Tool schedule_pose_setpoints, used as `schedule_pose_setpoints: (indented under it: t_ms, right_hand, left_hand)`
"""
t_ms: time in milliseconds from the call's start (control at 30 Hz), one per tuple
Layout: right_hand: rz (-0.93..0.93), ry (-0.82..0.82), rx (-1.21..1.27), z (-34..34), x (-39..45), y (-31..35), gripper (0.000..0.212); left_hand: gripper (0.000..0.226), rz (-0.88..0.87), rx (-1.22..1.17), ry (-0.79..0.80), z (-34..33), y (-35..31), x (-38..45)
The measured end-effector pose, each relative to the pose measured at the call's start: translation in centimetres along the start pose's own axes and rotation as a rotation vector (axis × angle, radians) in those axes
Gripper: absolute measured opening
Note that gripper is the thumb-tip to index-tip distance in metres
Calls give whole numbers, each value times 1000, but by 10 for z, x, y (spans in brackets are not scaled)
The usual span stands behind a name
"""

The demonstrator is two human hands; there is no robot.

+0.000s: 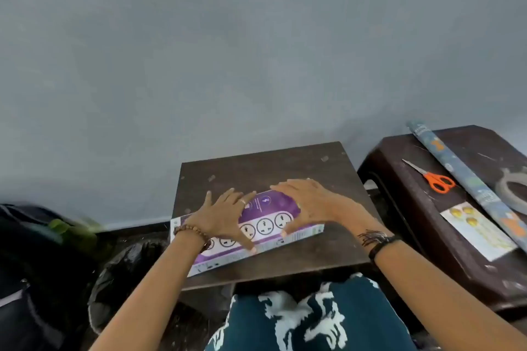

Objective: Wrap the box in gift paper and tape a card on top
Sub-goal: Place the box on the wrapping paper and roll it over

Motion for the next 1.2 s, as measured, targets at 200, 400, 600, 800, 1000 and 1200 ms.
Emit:
schedule_pose_setpoints:
  t_ms: [200, 400, 600, 800, 1000, 1200]
  right_hand:
    - [-38, -69, -138, -11, -18, -17, 94]
    - [-148, -50, -107, 4, -5, -45, 87]
    - [-264, -237, 117, 62, -36, -71, 47]
    - [-580, -540, 67, 122, -121, -154, 24]
    - [-935, -603, -153, 121, -196, -229, 31]
    - [-1066, -477, -199, 92, -211, -267, 28]
  left_hand:
    - [99, 39, 127, -52, -4, -9, 0]
    - [73, 86, 46, -192, 19, -24, 26]
    - [53, -85, -146, -360, 60, -101, 50]
    - [23, -219, -940, -396, 91, -230, 96]
    - [20, -161, -1342, -132, 48, -322, 157]
    - [26, -61, -1522, 1, 17, -353, 173]
Point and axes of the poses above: each hand's wrist, its own x-axis towards the middle knuckle, its own z-axis out of the back of the hand, y = z × x, the point moved 10 cm from there along x, towards the middle knuckle, and after that the axes turned 2 degrees about -x, right-handed, at the moved point
